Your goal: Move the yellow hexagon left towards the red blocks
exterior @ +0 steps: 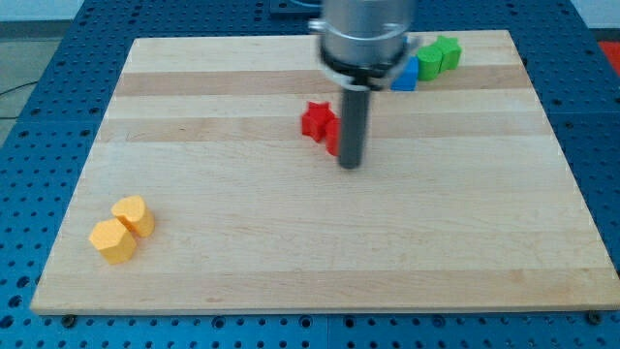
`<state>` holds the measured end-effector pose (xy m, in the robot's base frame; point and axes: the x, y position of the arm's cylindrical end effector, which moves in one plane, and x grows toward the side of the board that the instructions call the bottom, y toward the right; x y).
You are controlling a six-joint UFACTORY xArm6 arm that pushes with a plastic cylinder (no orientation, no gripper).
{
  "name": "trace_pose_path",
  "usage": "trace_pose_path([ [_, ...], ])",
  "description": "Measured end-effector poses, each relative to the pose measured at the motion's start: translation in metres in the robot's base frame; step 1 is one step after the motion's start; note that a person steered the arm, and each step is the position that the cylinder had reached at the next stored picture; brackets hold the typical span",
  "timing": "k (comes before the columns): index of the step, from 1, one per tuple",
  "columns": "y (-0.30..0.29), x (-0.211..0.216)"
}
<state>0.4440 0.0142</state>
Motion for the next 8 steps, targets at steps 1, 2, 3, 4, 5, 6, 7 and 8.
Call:
trace_pose_path([
  [1, 0.009, 0.085],
  [2, -0.11, 0.17],
  [3, -0.158, 0.174],
  [4, -0.224, 0.157],
  [5, -0.227, 0.153],
  [6, -0.246, 0.151],
  [7, -0.283, 0.16],
  [8, -0.288, 0.128],
])
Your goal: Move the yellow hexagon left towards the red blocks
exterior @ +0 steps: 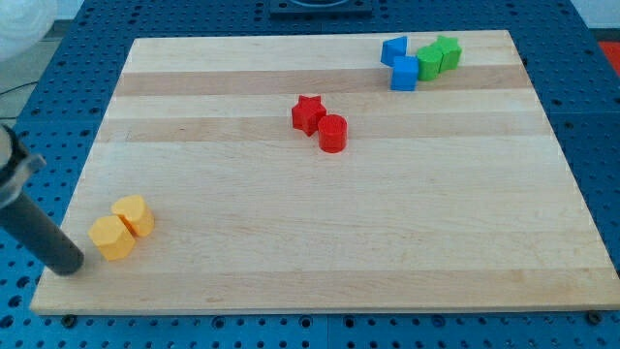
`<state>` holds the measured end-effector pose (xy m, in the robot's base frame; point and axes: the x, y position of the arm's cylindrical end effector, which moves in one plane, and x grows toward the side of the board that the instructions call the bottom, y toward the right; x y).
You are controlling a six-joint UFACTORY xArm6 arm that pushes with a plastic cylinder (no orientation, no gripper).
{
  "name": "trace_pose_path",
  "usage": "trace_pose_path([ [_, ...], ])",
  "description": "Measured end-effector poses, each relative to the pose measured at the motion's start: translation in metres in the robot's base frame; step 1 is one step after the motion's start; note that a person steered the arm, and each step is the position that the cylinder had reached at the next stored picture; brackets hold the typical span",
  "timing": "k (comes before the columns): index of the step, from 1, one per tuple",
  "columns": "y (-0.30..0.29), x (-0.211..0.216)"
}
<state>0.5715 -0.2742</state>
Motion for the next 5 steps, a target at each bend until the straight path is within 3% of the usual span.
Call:
trace_pose_path([
  [2, 0.017, -0.014],
  [3, 0.018, 0.019],
  [5, 0.042, -0.009],
])
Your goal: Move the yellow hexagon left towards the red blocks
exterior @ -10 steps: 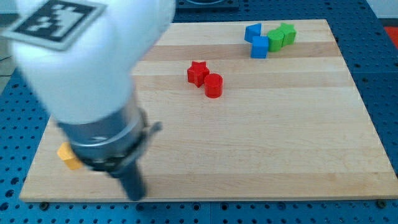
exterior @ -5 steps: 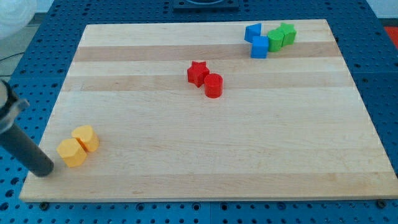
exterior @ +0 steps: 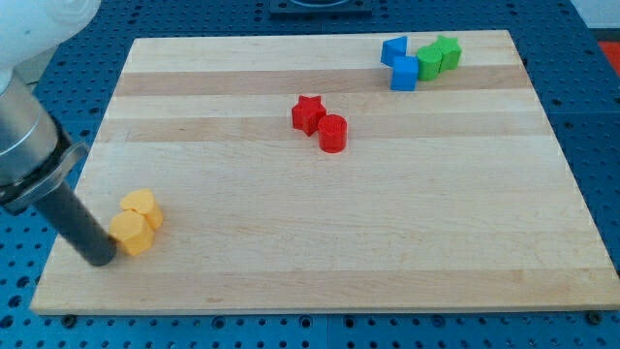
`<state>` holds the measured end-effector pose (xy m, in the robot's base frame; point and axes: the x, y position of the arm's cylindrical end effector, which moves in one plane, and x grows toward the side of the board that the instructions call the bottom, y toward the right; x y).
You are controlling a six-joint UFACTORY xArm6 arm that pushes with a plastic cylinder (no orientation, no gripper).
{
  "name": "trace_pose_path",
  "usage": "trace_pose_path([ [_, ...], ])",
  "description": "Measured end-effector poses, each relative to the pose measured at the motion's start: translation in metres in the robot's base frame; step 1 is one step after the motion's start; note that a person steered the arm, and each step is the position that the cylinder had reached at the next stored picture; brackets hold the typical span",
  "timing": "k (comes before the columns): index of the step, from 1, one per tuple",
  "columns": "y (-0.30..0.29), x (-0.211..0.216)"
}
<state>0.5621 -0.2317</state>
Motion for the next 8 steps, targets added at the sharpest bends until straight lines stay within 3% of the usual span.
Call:
trace_pose_path([
  [1, 0.025, -0.009],
  [3, 0.044, 0.014],
  [5, 0.059, -0.087],
  [7, 0.145, -0.138],
  [8, 0.155, -0.131],
])
